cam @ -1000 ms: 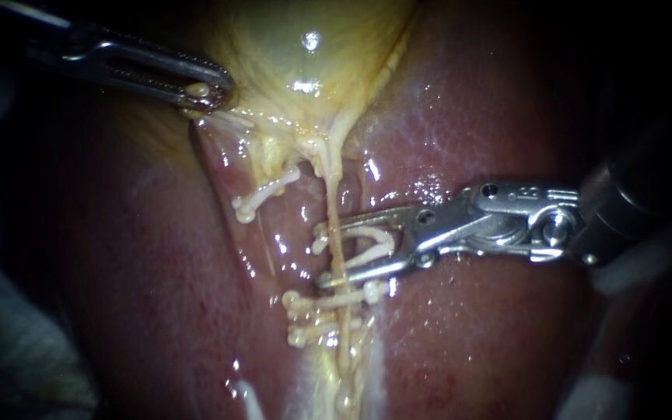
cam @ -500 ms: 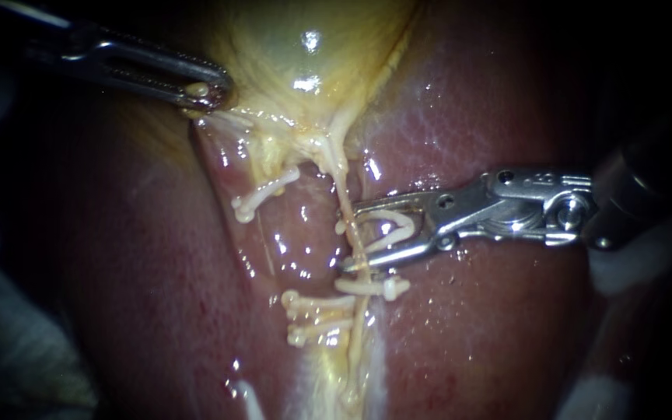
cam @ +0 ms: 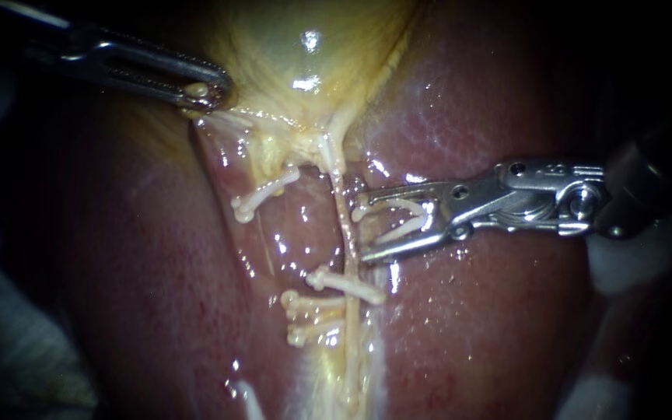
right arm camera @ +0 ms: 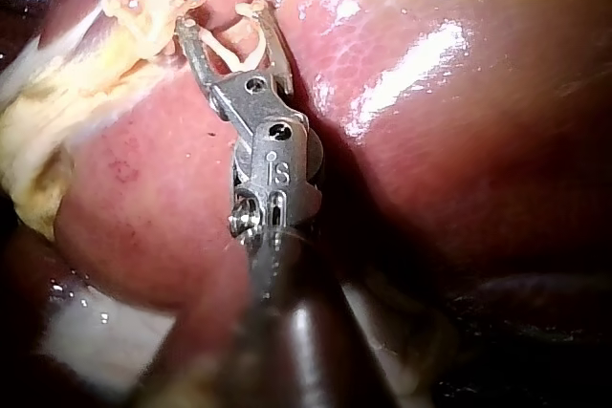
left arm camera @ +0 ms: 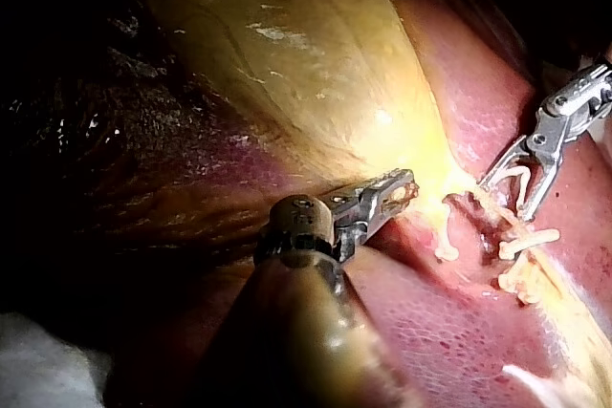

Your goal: Clipping second clip right tube

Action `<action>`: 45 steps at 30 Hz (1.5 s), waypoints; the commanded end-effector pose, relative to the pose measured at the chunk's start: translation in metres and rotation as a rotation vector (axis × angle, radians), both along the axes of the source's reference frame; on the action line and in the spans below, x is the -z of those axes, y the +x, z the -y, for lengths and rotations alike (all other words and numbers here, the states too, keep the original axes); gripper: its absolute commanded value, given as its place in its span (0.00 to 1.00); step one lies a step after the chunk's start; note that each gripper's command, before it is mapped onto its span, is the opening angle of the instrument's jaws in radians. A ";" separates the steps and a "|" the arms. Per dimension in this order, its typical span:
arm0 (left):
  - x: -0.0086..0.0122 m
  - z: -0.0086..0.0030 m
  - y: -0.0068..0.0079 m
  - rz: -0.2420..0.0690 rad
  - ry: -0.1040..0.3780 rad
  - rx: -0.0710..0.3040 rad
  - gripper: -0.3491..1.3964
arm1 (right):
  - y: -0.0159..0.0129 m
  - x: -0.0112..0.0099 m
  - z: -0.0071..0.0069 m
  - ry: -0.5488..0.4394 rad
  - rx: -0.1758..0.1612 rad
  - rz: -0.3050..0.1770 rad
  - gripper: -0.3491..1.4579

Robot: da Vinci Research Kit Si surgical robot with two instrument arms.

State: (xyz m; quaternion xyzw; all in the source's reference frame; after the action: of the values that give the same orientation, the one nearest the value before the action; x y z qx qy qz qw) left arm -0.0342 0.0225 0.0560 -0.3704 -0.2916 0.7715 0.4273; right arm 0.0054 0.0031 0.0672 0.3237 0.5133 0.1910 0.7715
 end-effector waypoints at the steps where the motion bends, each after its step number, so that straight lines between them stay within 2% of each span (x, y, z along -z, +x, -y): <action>1: 0.0000 0.0000 0.0000 -0.001 0.000 0.001 0.00 | -0.0001 0.0001 0.0000 0.001 0.000 -0.001 0.45; 8: 0.0001 0.0000 0.0001 -0.001 0.000 0.001 0.00 | -0.0007 0.0009 -0.0007 0.003 0.002 -0.001 0.46; 12: 0.0001 0.0000 0.0001 -0.001 0.000 0.001 0.00 | -0.0008 0.0017 -0.0009 0.069 -0.024 0.004 0.47; 20: 0.0001 0.0000 0.0001 -0.001 0.000 0.001 0.00 | -0.0005 0.0025 -0.0002 0.198 -0.060 0.037 0.47; 27: 0.0001 0.0000 0.0001 -0.001 0.000 0.001 0.00 | -0.0001 0.0028 0.0006 0.288 -0.060 0.049 0.47; 34: 0.0001 0.0000 0.0001 -0.001 0.000 0.001 0.00 | 0.0005 0.0024 0.0012 0.306 -0.061 0.056 0.47; 42: 0.0001 0.0000 0.0001 -0.001 0.000 0.001 0.00 | 0.0020 0.0005 0.0026 0.334 -0.060 0.068 0.47; 45: 0.0001 0.0000 0.0001 -0.001 0.000 0.001 0.00 | 0.0028 0.0000 0.0031 0.354 -0.064 0.054 0.47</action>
State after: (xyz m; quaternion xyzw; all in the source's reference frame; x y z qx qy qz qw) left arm -0.0341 0.0225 0.0559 -0.3703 -0.2912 0.7714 0.4278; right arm 0.0084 -0.0001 0.0674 0.4352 0.4626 0.3143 0.7056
